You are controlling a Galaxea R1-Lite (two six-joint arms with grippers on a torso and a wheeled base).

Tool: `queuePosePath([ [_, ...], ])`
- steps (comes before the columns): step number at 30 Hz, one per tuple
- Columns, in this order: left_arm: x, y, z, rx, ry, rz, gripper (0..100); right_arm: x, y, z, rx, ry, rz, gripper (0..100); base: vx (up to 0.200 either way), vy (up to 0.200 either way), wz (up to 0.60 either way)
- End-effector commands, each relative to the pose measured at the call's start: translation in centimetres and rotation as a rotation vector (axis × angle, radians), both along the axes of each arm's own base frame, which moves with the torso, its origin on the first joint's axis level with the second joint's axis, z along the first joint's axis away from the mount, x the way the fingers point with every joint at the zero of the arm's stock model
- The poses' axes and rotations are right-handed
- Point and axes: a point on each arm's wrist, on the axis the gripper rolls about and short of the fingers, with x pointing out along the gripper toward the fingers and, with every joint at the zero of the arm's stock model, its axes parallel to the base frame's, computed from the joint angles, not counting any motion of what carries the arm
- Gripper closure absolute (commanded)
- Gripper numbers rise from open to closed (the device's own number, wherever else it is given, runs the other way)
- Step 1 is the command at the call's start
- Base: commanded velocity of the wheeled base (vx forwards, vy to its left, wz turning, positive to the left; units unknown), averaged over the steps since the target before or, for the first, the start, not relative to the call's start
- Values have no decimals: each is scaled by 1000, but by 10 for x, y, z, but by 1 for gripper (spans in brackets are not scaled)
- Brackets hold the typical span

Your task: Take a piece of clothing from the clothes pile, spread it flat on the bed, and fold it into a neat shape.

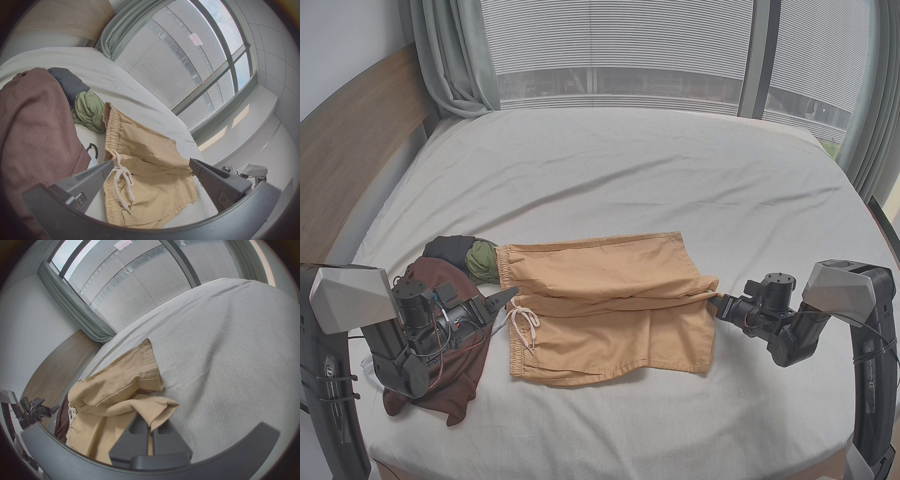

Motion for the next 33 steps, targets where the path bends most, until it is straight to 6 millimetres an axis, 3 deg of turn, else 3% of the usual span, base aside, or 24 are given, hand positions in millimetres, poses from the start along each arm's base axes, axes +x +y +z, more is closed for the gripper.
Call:
queuePosePath([
  [1,0,0,-1,0,4,0,0,0,0,0,-1,-3,1,100,0,0,0],
  [3,0,0,-3,0,9,-2,0,0,1,0,-1,-3,2,100,0,0,0],
  [4,-1,0,-3,2,9,-2,0,0,1,-1,0,5,3,0,0,0,0],
  [13,-5,-1,-1,-4,20,-11,0,-6,-6,14,6,-22,-18,0,0,0,0],
  [21,-8,0,-3,-1,31,-12,0,-41,-7,38,4,-54,-8,0,0,0,0],
  [25,-15,4,-3,0,53,-2,0,-71,-2,62,5,-65,18,0,0,0,0],
  [33,-21,5,-5,-1,78,-5,0,-108,18,63,7,-29,101,0,0,0,0],
])
